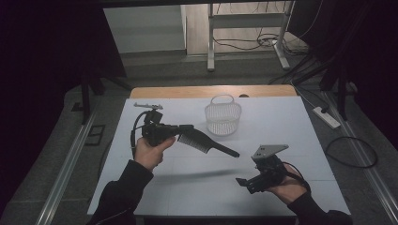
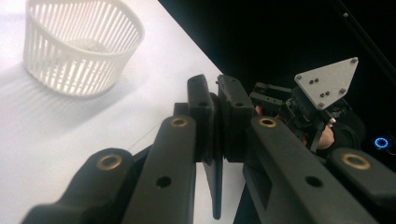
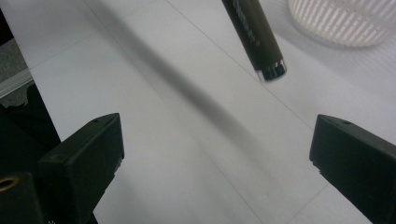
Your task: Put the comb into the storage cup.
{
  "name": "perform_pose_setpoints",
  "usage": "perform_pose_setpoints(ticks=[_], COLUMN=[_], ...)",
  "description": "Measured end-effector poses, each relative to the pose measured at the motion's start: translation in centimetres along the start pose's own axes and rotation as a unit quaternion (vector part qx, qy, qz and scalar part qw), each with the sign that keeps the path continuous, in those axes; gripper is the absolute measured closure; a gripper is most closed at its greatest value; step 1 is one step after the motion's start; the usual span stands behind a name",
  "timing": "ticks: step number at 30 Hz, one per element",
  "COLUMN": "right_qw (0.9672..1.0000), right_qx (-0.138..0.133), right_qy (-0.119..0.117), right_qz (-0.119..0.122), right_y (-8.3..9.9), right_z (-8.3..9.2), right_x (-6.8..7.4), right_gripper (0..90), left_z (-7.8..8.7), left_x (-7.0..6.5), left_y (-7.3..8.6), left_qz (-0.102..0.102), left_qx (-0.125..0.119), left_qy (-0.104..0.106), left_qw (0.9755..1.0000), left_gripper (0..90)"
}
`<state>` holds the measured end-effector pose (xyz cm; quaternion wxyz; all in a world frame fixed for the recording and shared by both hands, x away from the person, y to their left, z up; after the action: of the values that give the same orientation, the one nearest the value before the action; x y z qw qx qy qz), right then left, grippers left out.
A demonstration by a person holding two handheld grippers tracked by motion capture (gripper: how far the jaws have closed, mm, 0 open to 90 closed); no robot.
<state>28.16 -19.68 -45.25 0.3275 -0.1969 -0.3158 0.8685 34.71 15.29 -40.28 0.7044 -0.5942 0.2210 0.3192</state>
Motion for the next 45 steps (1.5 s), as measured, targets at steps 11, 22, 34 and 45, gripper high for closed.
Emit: perform_pose_setpoints(ticks=[11, 22, 34, 45], right_qw=[1.0, 0.9999, 0.9991, 0.9974], right_qx=[0.0, 0.009, 0.011, 0.017], right_qy=[0.007, 0.009, 0.03, 0.049], right_qz=[0.001, -0.008, -0.027, -0.049], right_y=[0.7, 1.5, 2.5, 3.9], right_z=[0.7, 1.1, 1.8, 2.4], right_x=[-0.6, -1.0, -1.8, -2.6], right_gripper=[4.0, 0.0, 0.0, 0.0], left_z=[0.7, 1.4, 2.4, 3.0], left_x=[-0.1, -0.1, -0.2, -0.1], left_y=[-1.1, -2.5, -3.9, -5.3], left_qz=[-0.004, -0.004, -0.008, -0.009], left_qx=[-0.009, -0.018, -0.032, -0.036], left_qy=[-0.01, -0.021, -0.041, -0.062], left_qw=[0.9999, 0.9996, 0.9986, 0.9974], left_gripper=[84.2, 84.2, 84.2, 84.2])
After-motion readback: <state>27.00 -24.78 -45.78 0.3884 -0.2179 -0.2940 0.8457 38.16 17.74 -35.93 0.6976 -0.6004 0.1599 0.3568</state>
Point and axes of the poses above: each handheld gripper's, and its own axes: z roughly backward along the jaws, y roughly out of its underside, x roughly to its left, the point moved 1 cm from there along -z, roughly forward along the jaws, and after that the axes turned 14 degrees about y, right-handed, at the moved point
